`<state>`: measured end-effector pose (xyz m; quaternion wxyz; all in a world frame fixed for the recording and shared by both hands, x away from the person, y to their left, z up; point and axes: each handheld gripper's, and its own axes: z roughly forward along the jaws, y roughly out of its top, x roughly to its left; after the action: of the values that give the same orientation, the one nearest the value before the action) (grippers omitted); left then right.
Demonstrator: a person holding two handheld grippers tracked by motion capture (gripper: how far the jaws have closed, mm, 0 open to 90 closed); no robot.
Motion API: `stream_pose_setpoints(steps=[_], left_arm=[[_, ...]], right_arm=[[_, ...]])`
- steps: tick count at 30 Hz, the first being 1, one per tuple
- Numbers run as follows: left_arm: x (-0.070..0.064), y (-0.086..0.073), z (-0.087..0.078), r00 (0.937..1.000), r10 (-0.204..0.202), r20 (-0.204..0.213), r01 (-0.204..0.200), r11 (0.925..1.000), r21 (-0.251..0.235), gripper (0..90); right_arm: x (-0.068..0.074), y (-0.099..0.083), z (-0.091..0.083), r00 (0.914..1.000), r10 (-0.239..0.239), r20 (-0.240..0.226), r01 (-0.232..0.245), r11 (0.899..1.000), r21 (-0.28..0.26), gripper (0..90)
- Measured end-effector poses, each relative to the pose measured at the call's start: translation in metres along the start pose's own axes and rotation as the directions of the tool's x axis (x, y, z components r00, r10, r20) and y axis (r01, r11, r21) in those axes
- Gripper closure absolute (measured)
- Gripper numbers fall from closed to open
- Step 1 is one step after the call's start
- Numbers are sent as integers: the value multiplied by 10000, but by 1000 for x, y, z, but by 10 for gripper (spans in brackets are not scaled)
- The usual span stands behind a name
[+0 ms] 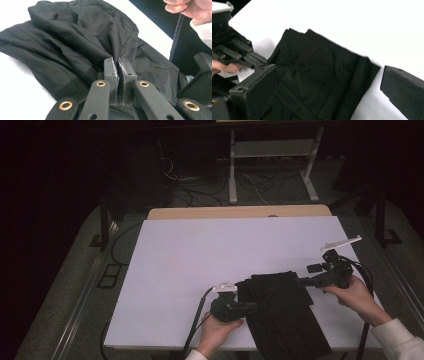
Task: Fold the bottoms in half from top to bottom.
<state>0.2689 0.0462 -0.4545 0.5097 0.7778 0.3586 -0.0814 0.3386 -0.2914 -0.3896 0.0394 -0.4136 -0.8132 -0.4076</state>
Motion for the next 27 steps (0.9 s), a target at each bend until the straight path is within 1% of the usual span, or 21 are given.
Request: stream_pose_setpoints(steps=[5, 11, 14, 24, 25, 27], left_arm=[[0, -1, 0, 10000, -49, 37, 50, 10000, -58, 848], [1, -1, 0, 10000, -82, 29, 82, 9999, -65, 848], [1, -1, 0, 10000, -76, 32, 77, 9999, -77, 848], [1, -2, 1, 9999, -127, 81, 128, 9999, -100, 847], [1, -2, 1, 9999, -134, 85, 135, 9998, -108, 847], [1, -2, 2, 9999, -124, 82, 125, 9999, -102, 847]], right_arm=[[-1, 12, 8, 10000, -97, 17, 97, 9999, 73, 11], [-5, 19, 17, 10000, -70, 18, 70, 9999, 134, 11], [-9, 20, 20, 9999, 27, -107, -26, 10000, 80, 12], [-20, 20, 32, 9999, 158, -38, -157, 9992, 358, 12], [-20, 19, 33, 9997, 233, -43, -232, 9989, 397, 13], [-22, 19, 36, 9997, 228, -58, -225, 9986, 489, 40]])
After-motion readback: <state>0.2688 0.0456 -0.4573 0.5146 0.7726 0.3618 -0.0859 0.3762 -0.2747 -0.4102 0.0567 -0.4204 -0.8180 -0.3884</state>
